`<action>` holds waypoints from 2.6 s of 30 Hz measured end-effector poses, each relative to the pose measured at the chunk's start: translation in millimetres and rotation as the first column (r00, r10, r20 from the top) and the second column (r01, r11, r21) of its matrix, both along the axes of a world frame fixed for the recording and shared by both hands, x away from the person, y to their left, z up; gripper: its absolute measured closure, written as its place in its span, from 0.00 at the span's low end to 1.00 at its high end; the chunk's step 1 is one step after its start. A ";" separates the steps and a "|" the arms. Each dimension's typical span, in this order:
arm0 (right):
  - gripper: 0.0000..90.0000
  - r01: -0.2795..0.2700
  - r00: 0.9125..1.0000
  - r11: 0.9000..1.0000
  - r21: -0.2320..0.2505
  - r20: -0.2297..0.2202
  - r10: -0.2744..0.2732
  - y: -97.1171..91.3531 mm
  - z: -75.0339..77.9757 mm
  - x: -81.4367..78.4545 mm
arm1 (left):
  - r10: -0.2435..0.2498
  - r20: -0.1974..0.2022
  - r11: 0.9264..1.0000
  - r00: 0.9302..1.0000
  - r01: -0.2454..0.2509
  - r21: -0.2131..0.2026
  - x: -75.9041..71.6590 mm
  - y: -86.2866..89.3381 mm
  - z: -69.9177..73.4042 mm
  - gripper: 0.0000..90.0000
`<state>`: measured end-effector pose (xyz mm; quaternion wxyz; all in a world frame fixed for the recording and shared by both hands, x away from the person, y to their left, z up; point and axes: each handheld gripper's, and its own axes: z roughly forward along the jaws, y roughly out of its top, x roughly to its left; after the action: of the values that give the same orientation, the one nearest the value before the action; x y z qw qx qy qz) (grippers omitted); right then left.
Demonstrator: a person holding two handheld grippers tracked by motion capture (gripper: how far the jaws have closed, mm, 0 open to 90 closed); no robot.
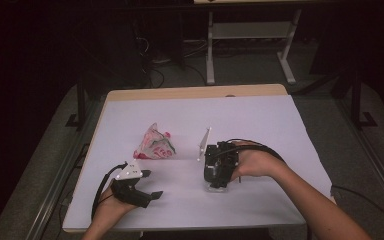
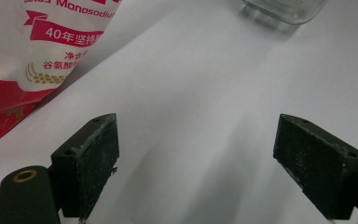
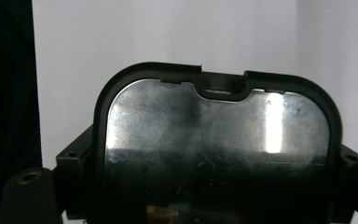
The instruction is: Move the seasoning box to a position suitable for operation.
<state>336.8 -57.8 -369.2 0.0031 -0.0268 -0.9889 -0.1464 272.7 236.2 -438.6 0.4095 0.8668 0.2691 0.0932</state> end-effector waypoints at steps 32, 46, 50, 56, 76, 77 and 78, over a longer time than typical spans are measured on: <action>0.10 -0.025 0.999 1.000 0.016 0.020 0.025 -5.9 2.4 -4.9 | -0.022 0.000 1.000 1.000 0.022 0.007 -1.1 -4.3 -0.5 0.15; 0.10 0.030 0.999 0.997 0.070 0.033 -0.032 -33.5 16.8 -8.2 | -0.022 0.003 1.000 1.000 0.022 -0.002 -2.1 -3.5 0.3 0.15; 0.10 0.064 0.997 0.993 0.098 0.032 -0.068 -52.8 18.4 -8.6 | -0.022 0.004 1.000 1.000 0.022 -0.001 -2.4 -3.2 1.1 0.15; 0.13 0.117 0.993 0.978 0.172 0.015 -0.121 -78.6 17.7 -9.8 | -0.014 0.007 1.000 1.000 0.014 -0.005 -2.0 -1.2 3.6 0.15; 0.76 0.384 0.913 0.739 0.554 -0.107 -0.394 -169.3 -27.1 -27.2 | -0.013 0.002 1.000 1.000 0.013 -0.021 -3.8 -4.3 8.4 0.14; 0.76 0.384 0.913 0.739 0.554 -0.107 -0.394 -169.3 -27.1 -27.2 | -0.013 0.002 1.000 1.000 0.013 -0.024 -3.8 -4.6 8.7 0.14; 0.80 0.387 0.910 0.726 0.569 -0.109 -0.399 -170.4 -29.2 -28.9 | -0.009 0.000 1.000 1.000 0.009 -0.030 -3.9 -4.9 9.2 0.14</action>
<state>307.9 -228.3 -398.4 -0.0303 -0.2316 -0.8685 -0.4373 268.8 231.3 -429.4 0.4228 0.8617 0.2665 0.0874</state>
